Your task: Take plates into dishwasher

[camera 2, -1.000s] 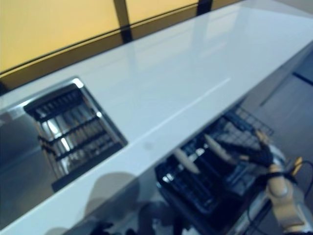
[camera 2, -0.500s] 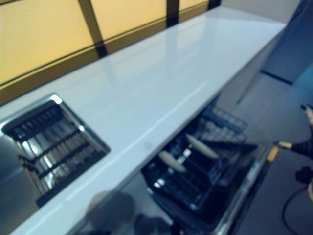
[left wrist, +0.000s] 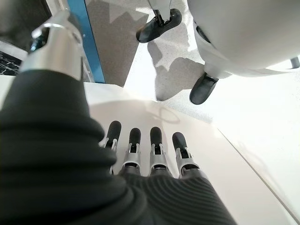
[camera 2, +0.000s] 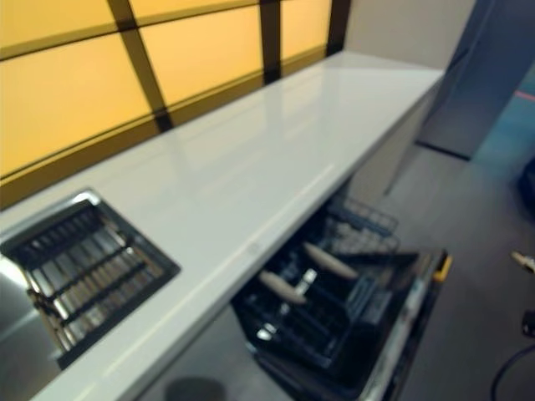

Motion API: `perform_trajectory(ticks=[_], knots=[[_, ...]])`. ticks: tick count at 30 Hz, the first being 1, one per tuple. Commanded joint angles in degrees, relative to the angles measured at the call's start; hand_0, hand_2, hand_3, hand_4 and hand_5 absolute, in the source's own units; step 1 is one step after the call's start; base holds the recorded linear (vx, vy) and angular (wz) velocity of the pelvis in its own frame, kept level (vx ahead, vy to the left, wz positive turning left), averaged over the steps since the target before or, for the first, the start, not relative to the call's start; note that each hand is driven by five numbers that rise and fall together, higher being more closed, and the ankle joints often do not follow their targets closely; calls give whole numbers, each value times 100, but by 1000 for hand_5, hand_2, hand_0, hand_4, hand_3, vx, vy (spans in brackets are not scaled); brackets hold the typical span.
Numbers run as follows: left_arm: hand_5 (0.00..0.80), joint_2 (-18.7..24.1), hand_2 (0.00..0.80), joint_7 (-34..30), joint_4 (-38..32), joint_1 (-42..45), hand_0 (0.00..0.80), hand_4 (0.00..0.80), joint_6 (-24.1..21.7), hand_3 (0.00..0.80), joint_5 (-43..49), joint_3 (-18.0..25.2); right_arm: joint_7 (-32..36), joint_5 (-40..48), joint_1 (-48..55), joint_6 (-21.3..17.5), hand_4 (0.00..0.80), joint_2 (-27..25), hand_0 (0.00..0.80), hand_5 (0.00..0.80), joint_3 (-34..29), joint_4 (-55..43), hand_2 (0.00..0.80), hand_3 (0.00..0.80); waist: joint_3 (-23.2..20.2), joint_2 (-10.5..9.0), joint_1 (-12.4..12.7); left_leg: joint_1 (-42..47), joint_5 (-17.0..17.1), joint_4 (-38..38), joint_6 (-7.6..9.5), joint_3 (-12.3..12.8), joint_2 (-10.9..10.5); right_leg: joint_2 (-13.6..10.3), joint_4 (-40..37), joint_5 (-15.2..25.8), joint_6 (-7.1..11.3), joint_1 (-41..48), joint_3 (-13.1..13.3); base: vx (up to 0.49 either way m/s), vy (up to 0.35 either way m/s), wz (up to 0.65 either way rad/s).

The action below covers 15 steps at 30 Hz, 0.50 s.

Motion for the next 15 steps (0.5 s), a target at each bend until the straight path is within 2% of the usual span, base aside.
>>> perform_trajectory(ticks=[1, 5, 7, 11, 15], knots=[[0, 611, 0, 514, -107, -921, 0, 0, -395, 0, -407, 254, -208, 891, -583, -710, 0, 20, 0, 0, 23, 218, 0, 0, 246, 20, 78, -295, 116, 69, -174, -57, 131, -522, 865, -558, 644, -264, -33, -221, 114, -10], [0, 567, 0, 567, -159, -1114, 0, 0, -508, 0, -672, 115, -169, 1504, -1053, -826, 0, -46, 0, 0, 270, 662, 0, 0, 490, 364, 82, -507, 210, 30, -205, -171, 18, -600, 976, -543, 601, -606, 33, -204, 118, -2], [0, 512, 0, 626, -148, -1197, 0, 0, -575, 0, -772, 27, -40, 2061, -1368, -766, 0, -113, 0, 0, 445, 1016, 0, 0, 618, 538, 90, -612, 250, 33, -219, -208, -38, -661, 1058, -573, 582, -742, 51, -127, 67, -1], [0, 448, 0, 625, -89, -1321, 0, 0, -723, 0, -860, -111, 53, 2912, -1866, -885, 0, -150, 0, 0, 711, 1595, 0, 0, 779, 758, 118, -762, 314, 38, -266, -258, -59, -733, 1194, -647, 536, -939, 41, -110, 45, 1], [0, 393, 0, 630, -127, -1401, 0, 0, -795, 0, -946, -218, 242, 3169, -2113, -959, 0, -120, 0, 0, 923, 1968, 0, 0, 918, 910, 124, -869, 374, 35, -302, -266, -48, -746, 1296, -710, 499, -1085, 33, -105, 34, -2]])
